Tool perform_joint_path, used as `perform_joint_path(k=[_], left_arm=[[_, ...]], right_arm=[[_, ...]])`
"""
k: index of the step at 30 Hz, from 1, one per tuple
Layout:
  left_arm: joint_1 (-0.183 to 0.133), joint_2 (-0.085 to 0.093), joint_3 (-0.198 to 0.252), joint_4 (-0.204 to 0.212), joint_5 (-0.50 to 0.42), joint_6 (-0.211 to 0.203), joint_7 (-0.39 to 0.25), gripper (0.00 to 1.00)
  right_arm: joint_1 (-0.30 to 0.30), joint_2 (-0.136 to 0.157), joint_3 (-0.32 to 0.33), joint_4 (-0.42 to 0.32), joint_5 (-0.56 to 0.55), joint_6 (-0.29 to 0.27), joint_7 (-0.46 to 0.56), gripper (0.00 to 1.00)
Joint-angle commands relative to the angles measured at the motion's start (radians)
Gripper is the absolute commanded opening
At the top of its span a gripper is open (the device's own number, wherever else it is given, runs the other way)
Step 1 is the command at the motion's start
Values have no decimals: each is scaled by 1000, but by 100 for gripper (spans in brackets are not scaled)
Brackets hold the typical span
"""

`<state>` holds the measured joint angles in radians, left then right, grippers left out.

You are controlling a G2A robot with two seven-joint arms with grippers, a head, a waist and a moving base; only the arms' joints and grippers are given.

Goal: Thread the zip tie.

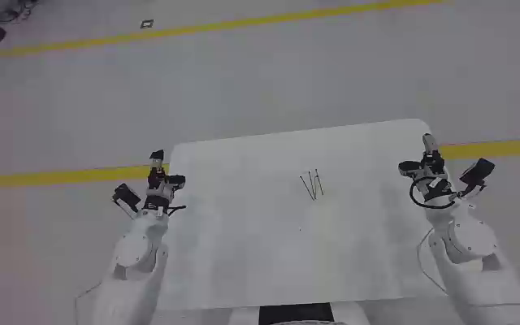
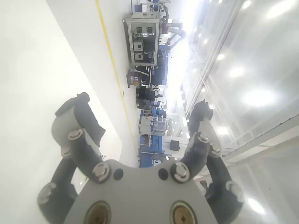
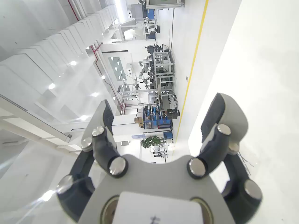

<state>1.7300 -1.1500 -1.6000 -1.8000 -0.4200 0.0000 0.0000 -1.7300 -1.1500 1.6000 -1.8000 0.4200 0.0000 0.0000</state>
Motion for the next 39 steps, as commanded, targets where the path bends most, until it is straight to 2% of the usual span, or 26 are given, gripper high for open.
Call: perform_joint_path(k=[1,2,3,4,5,6,7,8,9,10,13,17,20,34,36,39], left_arm=[[0,0,0,0,0,0,0,78],[0,0,0,0,0,0,0,100],[0,0,0,0,0,0,0,100],[0,0,0,0,0,0,0,100],[0,0,0,0,0,0,0,78],[0,0,0,0,0,0,0,78],[0,0,0,0,0,0,0,100],[0,0,0,0,0,0,0,78],[0,0,0,0,0,0,0,100],[-4,0,0,-6,0,-4,-1,100],[-17,-1,13,-35,40,-11,-13,100],[-23,0,40,-123,123,30,-28,100],[-23,-2,75,-172,162,75,-37,100],[-27,-1,79,-177,171,75,-46,100],[-50,1,94,-178,224,88,-73,100],[-102,1,143,-176,287,126,-127,100]], right_arm=[[0,0,0,0,0,0,0,78],[0,0,0,0,0,0,0,78],[0,0,0,0,0,0,0,100],[0,0,0,0,0,0,0,100],[0,0,0,0,0,0,0,78],[0,0,0,0,0,0,0,78],[0,0,0,0,0,0,0,78],[0,0,0,0,0,0,0,78],[0,0,0,0,0,0,0,78],[0,0,0,0,0,0,0,100],[0,0,0,0,0,0,0,100],[0,0,0,0,0,0,0,100],[0,0,0,0,0,0,0,100],[0,0,0,0,0,0,0,100],[0,0,0,0,0,0,0,100],[0,0,0,0,0,0,0,100]])
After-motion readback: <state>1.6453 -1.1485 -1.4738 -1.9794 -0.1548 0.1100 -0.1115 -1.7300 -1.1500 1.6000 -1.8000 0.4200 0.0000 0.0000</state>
